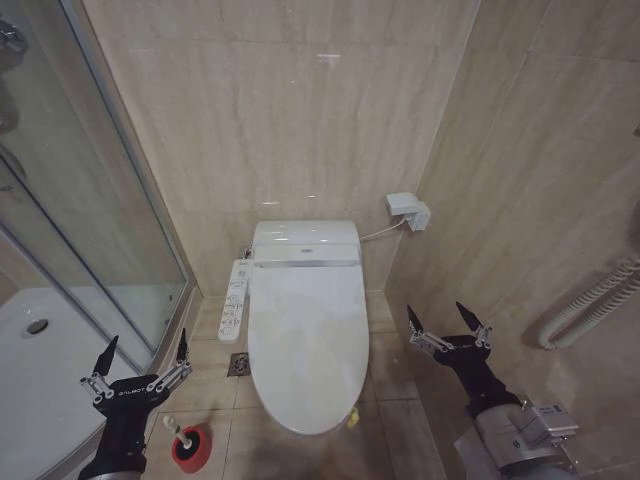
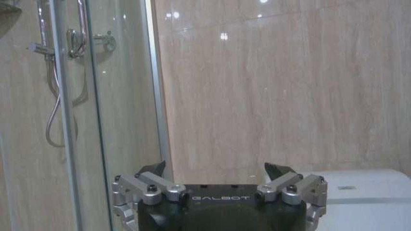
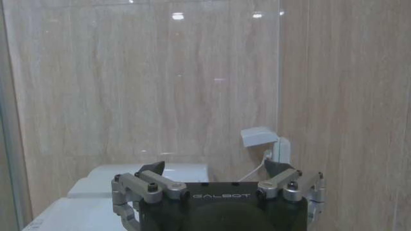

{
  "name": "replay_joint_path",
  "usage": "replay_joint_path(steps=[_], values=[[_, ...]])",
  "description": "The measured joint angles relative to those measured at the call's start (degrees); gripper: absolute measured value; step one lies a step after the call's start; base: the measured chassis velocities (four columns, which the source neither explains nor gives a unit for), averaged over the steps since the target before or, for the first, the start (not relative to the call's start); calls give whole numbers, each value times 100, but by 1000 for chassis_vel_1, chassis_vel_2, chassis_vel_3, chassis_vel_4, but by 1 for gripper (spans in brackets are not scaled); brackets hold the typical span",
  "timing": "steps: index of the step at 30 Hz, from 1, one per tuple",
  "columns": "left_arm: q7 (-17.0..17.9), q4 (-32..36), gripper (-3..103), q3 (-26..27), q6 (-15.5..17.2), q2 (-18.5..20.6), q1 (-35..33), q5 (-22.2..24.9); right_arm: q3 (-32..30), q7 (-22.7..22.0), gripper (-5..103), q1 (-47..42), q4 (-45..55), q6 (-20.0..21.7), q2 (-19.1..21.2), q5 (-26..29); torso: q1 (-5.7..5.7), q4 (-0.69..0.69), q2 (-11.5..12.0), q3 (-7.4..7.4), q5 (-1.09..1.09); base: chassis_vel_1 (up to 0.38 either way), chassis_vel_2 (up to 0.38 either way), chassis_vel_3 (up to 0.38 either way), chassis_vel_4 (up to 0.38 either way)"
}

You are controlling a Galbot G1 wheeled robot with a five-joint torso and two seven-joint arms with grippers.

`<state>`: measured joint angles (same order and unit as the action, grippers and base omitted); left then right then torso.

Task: Open the toilet lid, clean the toilet bowl with a toilet brush, close the toilet lid, and flush.

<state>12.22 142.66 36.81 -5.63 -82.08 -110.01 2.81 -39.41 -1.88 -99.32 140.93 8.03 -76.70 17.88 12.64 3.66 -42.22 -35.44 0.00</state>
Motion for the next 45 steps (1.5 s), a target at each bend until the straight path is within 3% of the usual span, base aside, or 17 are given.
replay_joint_path(steps=[33,45], values=[[0,0,100,0,0,0,0,0,0,0,100,0,0,0,0,0,1,0,1,-1,0,2,-3,-3,3],[0,0,100,-1,0,0,0,0,0,0,100,0,0,0,0,0,0,0,1,0,1,169,-155,-160,153]])
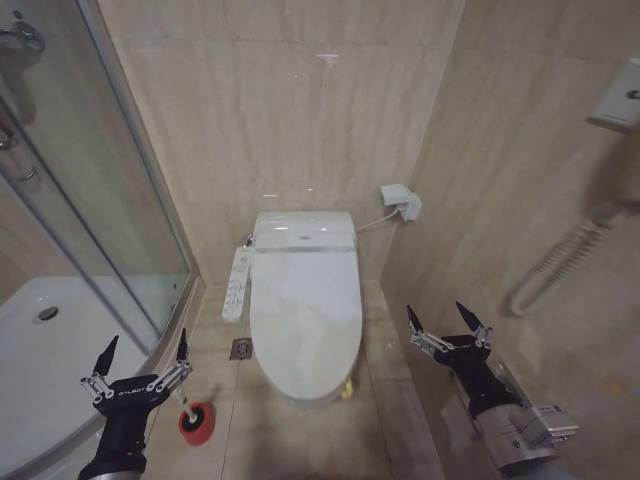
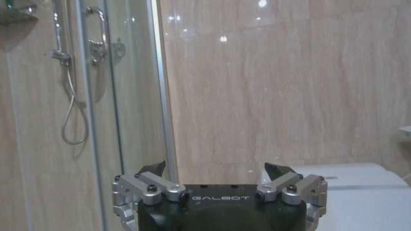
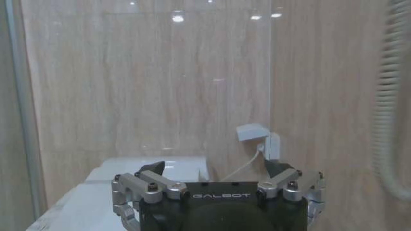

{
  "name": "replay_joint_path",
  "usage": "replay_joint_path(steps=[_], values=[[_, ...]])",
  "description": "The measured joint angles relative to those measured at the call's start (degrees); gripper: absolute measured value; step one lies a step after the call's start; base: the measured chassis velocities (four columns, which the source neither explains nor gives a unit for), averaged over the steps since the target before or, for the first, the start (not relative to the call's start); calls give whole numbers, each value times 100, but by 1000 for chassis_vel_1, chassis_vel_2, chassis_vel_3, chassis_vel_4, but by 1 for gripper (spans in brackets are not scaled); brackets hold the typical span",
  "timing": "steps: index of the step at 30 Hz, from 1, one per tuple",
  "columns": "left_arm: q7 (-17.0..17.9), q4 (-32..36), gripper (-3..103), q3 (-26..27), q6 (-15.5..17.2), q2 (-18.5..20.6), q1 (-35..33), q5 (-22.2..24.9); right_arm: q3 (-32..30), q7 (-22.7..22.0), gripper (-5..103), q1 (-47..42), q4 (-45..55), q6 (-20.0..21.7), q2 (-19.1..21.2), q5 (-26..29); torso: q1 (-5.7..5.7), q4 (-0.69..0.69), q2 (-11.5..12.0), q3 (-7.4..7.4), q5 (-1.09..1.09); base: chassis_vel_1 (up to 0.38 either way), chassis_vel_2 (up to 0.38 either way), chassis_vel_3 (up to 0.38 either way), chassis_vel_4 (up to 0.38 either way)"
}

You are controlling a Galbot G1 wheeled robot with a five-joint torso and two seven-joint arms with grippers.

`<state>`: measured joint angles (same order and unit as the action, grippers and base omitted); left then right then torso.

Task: Open the toilet lid, clean the toilet bowl with a toilet brush, close the toilet lid, and flush.

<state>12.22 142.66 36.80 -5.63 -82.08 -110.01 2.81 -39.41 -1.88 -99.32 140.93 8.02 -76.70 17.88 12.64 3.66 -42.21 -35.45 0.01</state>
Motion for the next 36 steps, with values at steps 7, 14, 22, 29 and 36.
replay_joint_path(steps=[7,14,22,29,36], values=[[0,0,100,0,0,0,0,0,0,0,100,0,0,0,0,0,-2,0,-1,1,-1,244,-244,-233,234],[0,0,100,0,0,0,0,0,-1,0,100,0,0,0,0,0,1,0,-1,0,1,256,-227,-254,216],[0,0,100,2,0,0,-1,0,0,0,100,0,0,0,0,0,-1,-1,-1,1,-2,342,-175,-330,186],[1,0,100,1,0,0,0,0,0,0,100,0,0,0,0,0,-2,-1,-2,1,0,125,-62,-136,71],[1,0,100,0,0,0,1,0,0,-1,100,1,0,0,1,0,6,-1,2,-2,1,-96,30,76,-32]])
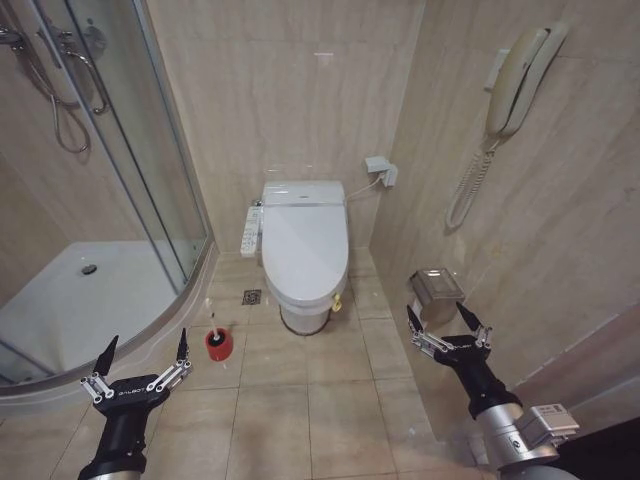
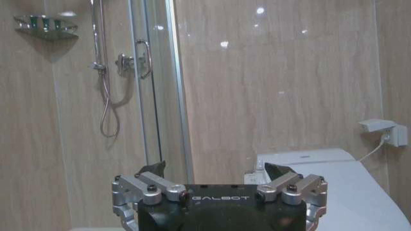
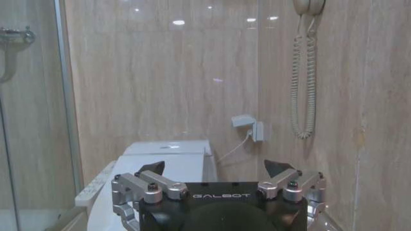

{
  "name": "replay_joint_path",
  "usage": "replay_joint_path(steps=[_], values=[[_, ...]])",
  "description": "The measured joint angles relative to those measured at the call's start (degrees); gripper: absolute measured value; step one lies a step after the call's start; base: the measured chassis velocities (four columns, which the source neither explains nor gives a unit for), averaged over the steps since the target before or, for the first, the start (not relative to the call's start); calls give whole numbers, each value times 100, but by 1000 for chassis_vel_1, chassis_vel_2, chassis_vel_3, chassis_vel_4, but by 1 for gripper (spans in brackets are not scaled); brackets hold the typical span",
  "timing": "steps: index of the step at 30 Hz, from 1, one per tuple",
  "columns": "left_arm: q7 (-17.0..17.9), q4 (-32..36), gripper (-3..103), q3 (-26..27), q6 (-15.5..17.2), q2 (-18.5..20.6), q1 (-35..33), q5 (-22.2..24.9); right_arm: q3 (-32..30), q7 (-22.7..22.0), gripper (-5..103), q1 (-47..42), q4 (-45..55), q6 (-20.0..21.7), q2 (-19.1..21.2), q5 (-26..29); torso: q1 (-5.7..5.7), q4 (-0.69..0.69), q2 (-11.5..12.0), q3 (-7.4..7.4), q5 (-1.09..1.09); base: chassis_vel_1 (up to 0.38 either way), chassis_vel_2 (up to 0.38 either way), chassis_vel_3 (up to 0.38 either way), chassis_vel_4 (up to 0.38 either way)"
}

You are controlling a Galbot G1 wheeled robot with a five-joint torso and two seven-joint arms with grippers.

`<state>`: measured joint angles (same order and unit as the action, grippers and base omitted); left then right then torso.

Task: Open the toilet lid, clean the toilet bowl with a toilet brush, close the toilet lid, and flush.

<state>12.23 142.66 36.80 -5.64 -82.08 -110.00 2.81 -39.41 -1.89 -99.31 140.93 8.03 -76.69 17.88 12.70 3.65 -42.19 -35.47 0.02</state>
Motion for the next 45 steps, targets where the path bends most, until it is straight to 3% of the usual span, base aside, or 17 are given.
replay_joint_path(steps=[45], values=[[0,0,100,0,0,0,-1,0,0,0,100,-1,0,0,0,0,-5,1,-3,2,-2,15,1,-16,-3]])
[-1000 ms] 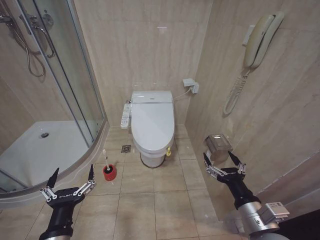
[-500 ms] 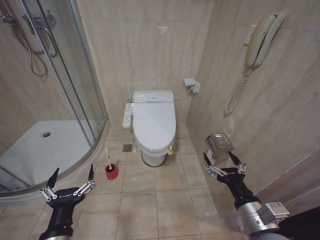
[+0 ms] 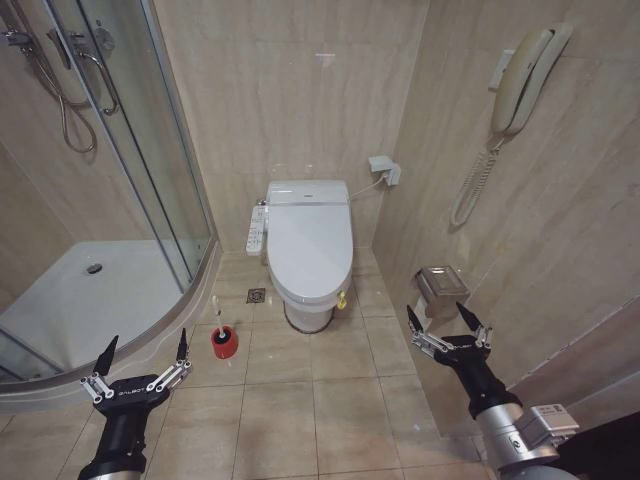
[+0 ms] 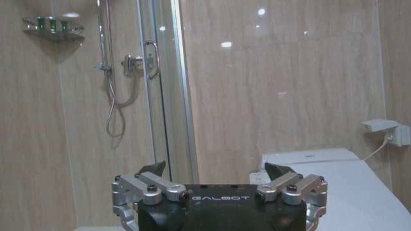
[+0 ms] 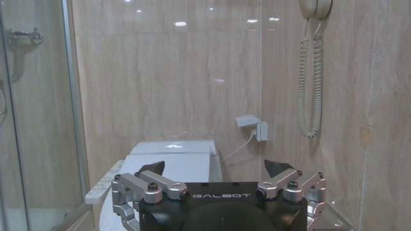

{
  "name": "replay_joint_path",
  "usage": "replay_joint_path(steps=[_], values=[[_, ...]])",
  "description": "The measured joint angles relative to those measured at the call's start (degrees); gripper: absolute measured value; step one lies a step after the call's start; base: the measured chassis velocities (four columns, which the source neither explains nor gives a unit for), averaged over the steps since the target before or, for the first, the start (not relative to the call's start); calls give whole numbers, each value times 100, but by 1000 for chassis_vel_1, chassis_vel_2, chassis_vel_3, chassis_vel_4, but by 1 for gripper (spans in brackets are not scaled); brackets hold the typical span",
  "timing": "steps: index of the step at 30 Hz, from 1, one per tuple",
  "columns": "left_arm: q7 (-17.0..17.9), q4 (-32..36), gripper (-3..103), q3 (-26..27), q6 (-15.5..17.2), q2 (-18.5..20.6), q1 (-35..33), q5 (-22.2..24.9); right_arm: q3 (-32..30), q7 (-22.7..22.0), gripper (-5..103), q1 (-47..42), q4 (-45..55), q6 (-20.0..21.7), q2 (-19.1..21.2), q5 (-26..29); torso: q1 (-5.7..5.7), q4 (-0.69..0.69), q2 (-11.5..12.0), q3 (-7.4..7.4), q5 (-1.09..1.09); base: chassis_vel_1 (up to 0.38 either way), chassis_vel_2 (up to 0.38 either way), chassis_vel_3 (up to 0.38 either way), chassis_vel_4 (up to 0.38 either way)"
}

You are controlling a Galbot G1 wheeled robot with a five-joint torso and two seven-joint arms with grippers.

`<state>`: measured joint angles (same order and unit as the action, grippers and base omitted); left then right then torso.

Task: Open the toilet lid, clean the toilet bowl with a toilet brush, close the toilet lid, and flush.

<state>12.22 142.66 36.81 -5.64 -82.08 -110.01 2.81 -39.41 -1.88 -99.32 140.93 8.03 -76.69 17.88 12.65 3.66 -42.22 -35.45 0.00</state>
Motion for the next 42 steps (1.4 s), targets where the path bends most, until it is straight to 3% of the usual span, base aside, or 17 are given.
replay_joint_path(steps=[42], values=[[0,0,100,0,0,0,0,0,0,0,100,0,0,0,0,0,-1,0,1,0,0,-13,7,13,-8]])
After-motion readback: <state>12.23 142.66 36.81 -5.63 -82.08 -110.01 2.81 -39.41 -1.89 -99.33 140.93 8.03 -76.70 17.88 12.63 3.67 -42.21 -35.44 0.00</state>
